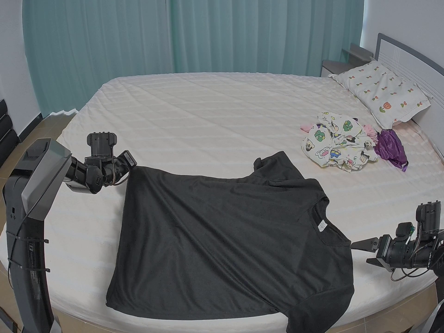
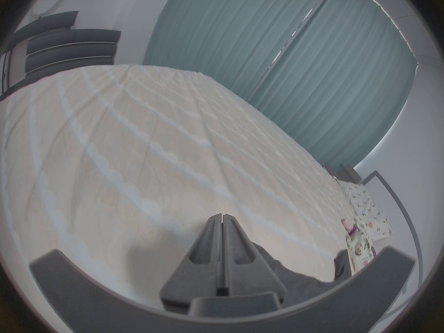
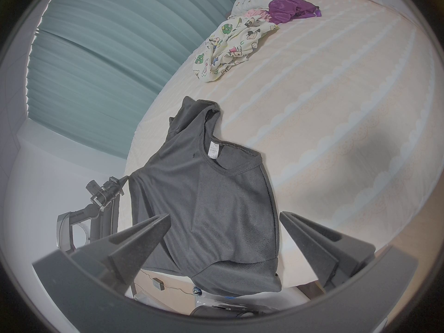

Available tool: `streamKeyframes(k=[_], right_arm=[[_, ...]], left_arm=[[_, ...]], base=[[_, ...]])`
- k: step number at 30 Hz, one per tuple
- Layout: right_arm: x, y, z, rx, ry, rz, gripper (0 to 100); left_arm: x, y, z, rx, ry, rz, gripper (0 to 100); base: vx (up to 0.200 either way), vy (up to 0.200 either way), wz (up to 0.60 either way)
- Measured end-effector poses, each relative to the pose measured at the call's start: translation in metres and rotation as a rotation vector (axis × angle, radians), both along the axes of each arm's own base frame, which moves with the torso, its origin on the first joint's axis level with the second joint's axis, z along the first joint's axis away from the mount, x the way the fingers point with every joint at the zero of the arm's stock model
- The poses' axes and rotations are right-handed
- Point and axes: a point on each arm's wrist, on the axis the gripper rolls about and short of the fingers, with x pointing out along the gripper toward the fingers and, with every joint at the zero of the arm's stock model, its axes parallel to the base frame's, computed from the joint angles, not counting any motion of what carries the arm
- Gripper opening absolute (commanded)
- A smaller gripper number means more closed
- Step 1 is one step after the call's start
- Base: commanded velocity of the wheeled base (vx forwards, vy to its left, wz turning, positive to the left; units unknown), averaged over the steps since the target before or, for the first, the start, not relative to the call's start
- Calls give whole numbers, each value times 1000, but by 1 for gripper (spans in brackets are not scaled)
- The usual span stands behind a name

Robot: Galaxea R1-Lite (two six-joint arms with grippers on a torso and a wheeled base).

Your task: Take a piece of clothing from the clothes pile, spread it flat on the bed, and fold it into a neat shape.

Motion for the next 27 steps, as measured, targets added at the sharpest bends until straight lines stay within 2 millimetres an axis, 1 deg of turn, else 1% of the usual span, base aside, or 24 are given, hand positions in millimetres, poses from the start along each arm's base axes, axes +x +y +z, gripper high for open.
streamKeyframes(k=[7, 10, 11, 16, 21, 24, 27], right_arm=[[0, 0, 0, -1, -1, 0, 100], [0, 0, 0, -1, -1, 0, 100], [0, 0, 0, 0, 0, 0, 100], [0, 0, 0, 0, -1, -1, 100], [0, 0, 0, 0, -1, 0, 100], [0, 0, 0, 0, 0, 0, 100], [0, 0, 0, 0, 0, 0, 100]], left_arm=[[7, 6, 6, 2, -38, 22, 0], [10, 8, 4, 2, -40, 27, 0], [11, 9, 2, 2, -39, 28, 100], [13, 11, -6, -2, -26, 33, 100], [13, 14, -9, -36, -18, 51, 100], [6, 16, -10, -61, 4, 54, 100], [-6, 17, -12, -84, 41, 36, 100]], base=[[0, 0, 0], [0, 0, 0], [0, 0, 0], [0, 0, 0], [0, 0, 0], [0, 0, 0], [0, 0, 0]])
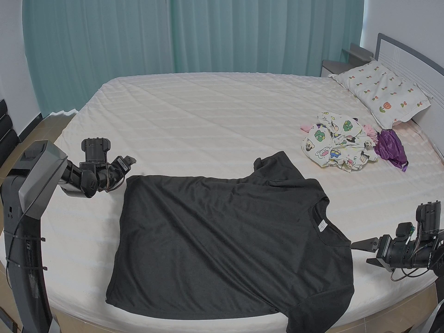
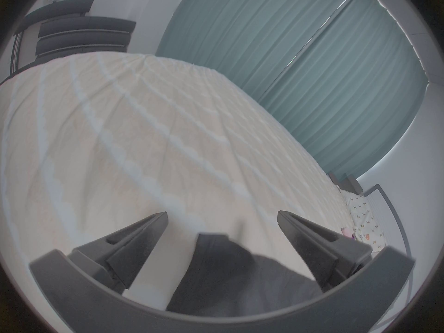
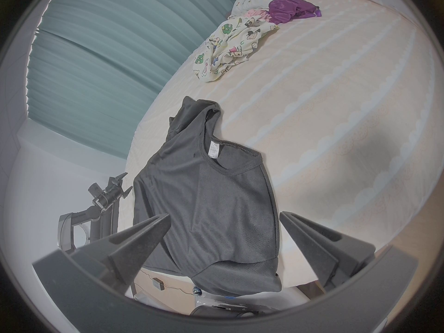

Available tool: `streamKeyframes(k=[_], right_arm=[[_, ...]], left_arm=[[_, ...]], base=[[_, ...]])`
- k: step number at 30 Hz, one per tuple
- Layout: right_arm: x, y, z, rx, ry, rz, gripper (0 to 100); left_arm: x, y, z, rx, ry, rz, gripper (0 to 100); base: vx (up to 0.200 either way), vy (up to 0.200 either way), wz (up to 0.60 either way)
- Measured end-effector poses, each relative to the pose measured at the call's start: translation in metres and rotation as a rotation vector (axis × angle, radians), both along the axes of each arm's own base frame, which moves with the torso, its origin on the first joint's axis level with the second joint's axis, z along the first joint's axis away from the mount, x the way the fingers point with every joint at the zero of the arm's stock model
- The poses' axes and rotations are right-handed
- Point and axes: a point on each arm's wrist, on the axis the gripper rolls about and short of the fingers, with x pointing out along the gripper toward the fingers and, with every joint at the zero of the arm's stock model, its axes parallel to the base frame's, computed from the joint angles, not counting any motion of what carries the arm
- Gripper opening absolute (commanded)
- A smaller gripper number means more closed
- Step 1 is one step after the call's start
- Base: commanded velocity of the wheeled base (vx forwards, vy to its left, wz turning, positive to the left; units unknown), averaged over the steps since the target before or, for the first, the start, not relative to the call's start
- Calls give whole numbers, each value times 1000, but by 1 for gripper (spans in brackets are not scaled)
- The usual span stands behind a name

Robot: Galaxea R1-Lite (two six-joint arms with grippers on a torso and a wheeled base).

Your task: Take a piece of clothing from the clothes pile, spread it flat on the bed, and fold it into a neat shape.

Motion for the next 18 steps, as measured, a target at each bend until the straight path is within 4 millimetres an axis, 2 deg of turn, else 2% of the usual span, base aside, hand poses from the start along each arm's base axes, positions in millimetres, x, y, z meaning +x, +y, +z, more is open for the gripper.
streamKeyframes(k=[1, 5, 15, 18], right_arm=[[0, 0, 0, 0, 0, 0, 100], [0, 0, 0, 0, -1, 0, 100], [-1, 1, 0, 1, -1, 4, 100], [-1, 1, 0, 1, -2, 6, 100]], left_arm=[[-6, 0, -1, -9, 16, -10, 100], [-33, -1, -3, -38, 75, -44, 100], [-123, -7, -11, -79, 156, -97, 100], [-152, -8, -15, -86, 166, -108, 100]], base=[[0, 0, 0], [-200, 0, 0], [-200, 0, 0], [0, 0, 0]])
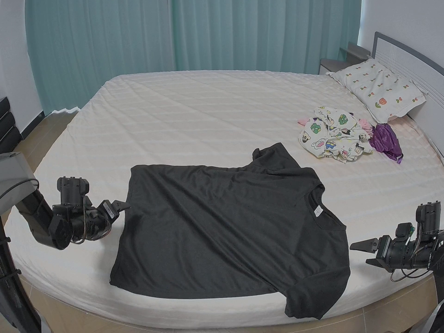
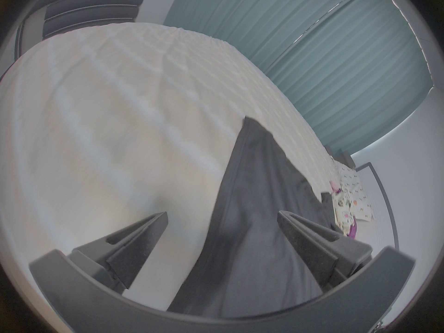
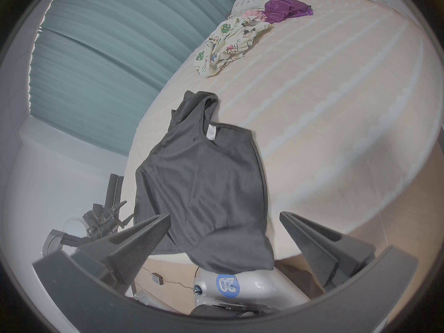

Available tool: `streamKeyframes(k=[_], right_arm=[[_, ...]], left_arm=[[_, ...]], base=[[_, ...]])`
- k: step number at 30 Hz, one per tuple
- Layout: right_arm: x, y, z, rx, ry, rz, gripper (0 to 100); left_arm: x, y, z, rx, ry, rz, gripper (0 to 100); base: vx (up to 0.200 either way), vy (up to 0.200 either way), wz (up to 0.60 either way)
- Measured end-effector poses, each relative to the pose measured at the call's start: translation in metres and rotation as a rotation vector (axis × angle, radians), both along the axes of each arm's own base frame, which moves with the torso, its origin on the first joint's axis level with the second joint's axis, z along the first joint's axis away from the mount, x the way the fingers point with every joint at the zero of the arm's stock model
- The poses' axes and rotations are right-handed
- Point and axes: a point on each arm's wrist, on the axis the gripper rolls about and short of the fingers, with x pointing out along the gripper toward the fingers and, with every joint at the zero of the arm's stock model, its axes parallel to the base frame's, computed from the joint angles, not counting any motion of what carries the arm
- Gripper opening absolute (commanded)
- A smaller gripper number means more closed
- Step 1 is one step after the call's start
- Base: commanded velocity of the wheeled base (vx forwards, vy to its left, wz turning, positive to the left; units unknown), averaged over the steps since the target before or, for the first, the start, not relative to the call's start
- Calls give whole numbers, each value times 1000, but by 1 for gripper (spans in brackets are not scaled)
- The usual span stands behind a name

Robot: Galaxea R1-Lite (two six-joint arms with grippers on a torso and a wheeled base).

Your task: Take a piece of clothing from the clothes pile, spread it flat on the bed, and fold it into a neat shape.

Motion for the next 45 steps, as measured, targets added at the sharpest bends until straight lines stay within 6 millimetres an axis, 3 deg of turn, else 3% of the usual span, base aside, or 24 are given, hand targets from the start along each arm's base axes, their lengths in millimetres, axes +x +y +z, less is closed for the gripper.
streamKeyframes(k=[6, 10, 17, 23, 24, 31, 45], right_arm=[[-1, 1, 0, 0, 1, 7, 100], [-1, 2, 0, 0, 2, 9, 100], [-2, 2, 0, 0, 3, 12, 100], [-2, 2, 0, 0, 3, 12, 100], [-2, 2, 0, 0, 2, 12, 100], [-2, 2, -1, 0, 3, 13, 100], [-2, 5, -6, -15, 28, 27, 100]], left_arm=[[-52, -6, -8, -20, 29, -23, 100], [-76, -16, -10, -55, 58, -43, 100], [-96, -25, -15, -57, 108, -76, 100], [-101, -27, -18, -53, 128, -89, 100], [-101, -27, -18, -52, 130, -89, 0], [-96, -28, -24, -45, 92, -90, 0], [-122, -14, -35, 79, 142, -113, 0]], base=[[0, 0, 0], [0, 0, 0], [0, 0, 0], [0, 0, 0], [0, 0, 0], [0, 0, 0], [0, 0, 0]])
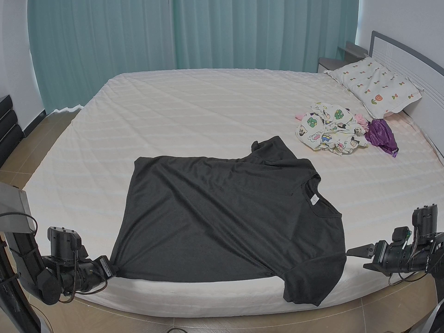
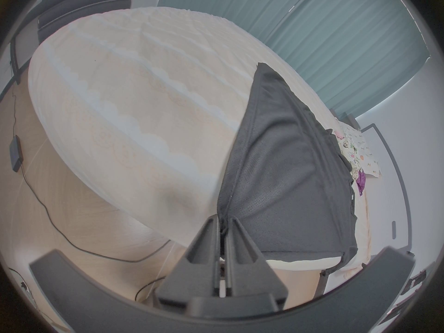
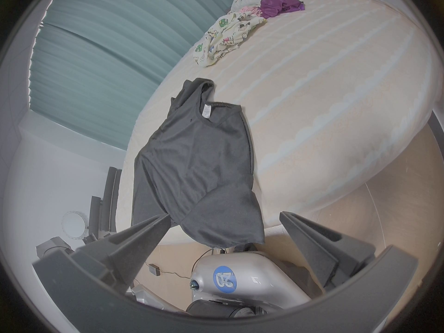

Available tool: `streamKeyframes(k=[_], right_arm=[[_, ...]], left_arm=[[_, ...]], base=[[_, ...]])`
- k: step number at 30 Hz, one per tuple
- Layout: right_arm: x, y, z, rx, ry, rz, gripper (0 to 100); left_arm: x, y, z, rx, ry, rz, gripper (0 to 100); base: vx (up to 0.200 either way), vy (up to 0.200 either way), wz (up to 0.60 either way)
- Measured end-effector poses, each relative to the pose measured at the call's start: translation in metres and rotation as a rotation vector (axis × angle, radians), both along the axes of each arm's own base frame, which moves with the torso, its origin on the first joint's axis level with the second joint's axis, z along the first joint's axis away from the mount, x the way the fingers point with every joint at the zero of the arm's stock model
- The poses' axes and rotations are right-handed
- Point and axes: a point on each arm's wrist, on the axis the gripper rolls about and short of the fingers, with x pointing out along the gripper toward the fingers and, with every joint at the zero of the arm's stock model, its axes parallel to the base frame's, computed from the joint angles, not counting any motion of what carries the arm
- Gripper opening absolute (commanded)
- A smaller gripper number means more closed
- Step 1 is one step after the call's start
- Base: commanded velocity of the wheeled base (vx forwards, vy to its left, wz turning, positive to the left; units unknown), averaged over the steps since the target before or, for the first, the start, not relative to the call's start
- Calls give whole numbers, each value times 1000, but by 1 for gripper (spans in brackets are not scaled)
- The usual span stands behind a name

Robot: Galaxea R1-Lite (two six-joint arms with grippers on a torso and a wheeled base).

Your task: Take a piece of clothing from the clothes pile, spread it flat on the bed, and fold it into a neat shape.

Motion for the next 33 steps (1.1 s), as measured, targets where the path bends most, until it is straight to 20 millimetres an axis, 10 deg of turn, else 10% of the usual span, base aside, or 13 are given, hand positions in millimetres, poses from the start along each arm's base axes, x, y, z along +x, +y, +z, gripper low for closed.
streamKeyframes(k=[29, 30, 33], right_arm=[[44, 39, -49, 37, 24, -93, 100], [45, 40, -51, 35, 28, -90, 0], [46, 42, -55, 30, 43, -86, 0]], left_arm=[[-2, 22, -1, 64, 31, 26, 0], [-2, 21, -2, 64, 32, 25, 0], [-2, 21, -2, 59, 33, 19, 0]], base=[[0, 0, 0], [0, 0, 0], [0, 0, 0]])
